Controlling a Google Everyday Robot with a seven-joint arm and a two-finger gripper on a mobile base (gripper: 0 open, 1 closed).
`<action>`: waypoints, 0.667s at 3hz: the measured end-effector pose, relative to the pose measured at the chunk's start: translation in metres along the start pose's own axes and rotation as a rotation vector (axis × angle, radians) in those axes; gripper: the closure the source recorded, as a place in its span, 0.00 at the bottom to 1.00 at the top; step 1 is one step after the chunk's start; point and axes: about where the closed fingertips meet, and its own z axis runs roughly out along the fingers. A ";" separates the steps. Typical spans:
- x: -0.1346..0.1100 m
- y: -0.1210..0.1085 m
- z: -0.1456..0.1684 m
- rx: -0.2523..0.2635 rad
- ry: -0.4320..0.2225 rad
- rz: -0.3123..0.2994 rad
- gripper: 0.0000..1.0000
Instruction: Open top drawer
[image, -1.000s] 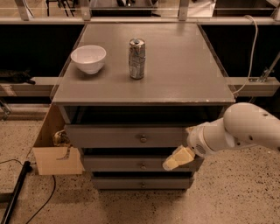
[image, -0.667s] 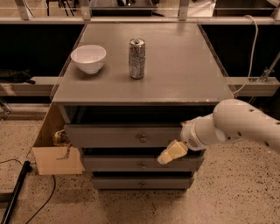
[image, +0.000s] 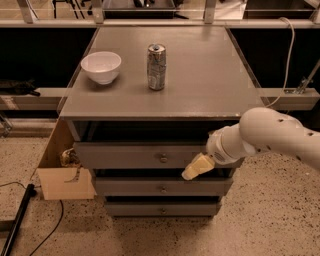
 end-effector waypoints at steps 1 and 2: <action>0.006 0.010 -0.002 -0.011 -0.010 0.012 0.00; 0.005 0.013 0.001 -0.009 -0.027 0.012 0.00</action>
Offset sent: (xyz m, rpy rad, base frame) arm -0.0111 0.0077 -0.0073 0.0489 -0.0248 -0.0072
